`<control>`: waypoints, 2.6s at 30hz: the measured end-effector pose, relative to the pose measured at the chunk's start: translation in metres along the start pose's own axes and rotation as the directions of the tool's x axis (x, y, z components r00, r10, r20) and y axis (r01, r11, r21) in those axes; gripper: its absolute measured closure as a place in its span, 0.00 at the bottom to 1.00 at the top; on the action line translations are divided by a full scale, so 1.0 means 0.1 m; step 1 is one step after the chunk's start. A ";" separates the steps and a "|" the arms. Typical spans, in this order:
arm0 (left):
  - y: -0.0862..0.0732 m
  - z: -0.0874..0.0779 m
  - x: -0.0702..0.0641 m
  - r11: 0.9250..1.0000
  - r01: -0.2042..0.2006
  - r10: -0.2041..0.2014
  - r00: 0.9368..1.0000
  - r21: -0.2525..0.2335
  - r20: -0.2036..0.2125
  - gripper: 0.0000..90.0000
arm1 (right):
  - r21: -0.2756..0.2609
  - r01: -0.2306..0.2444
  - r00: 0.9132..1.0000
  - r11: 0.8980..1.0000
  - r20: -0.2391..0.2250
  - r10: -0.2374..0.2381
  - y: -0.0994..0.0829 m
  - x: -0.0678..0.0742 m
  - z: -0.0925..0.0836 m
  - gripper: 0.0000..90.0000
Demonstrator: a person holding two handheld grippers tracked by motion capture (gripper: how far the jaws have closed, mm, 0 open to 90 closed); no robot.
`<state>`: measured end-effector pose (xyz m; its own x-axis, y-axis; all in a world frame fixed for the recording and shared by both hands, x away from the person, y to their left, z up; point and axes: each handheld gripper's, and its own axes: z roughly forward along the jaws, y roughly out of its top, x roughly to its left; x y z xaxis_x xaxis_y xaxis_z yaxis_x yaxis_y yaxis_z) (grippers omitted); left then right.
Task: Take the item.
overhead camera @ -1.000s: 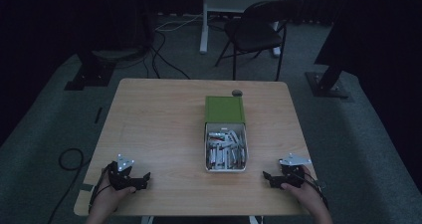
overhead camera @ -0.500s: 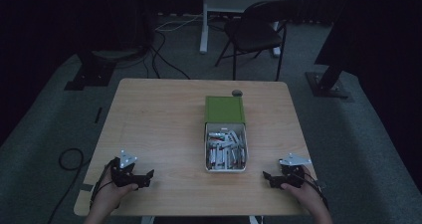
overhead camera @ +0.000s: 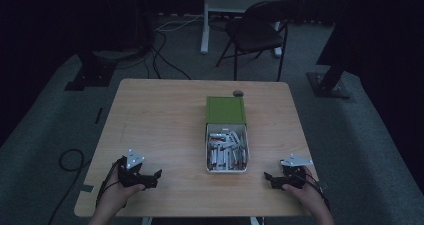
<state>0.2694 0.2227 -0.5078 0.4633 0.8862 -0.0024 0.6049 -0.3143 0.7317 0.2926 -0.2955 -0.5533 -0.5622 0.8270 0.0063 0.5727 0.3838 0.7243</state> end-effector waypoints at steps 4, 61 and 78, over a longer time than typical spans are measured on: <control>0.05 0.00 -0.05 1.000 -0.012 0.012 1.000 -0.011 0.006 0.02 | 0.001 -0.002 1.000 1.000 0.000 0.002 0.00 0.00 0.00 0.14; 1.08 0.11 -1.23 0.973 -0.158 0.193 0.955 -0.166 0.225 0.02 | 0.000 -0.001 1.000 1.000 0.000 0.001 0.00 0.00 0.00 0.14; 1.09 0.33 -1.65 0.961 -0.201 0.253 0.913 -0.188 0.321 0.02 | 0.000 -0.001 1.000 1.000 0.000 0.001 0.00 0.00 0.00 0.14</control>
<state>0.2804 0.0306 -0.4499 0.7839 0.6199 -0.0354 0.3668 -0.4163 0.8320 0.2925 -0.2954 -0.5534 -0.5613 0.8276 0.0071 0.5733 0.3826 0.7245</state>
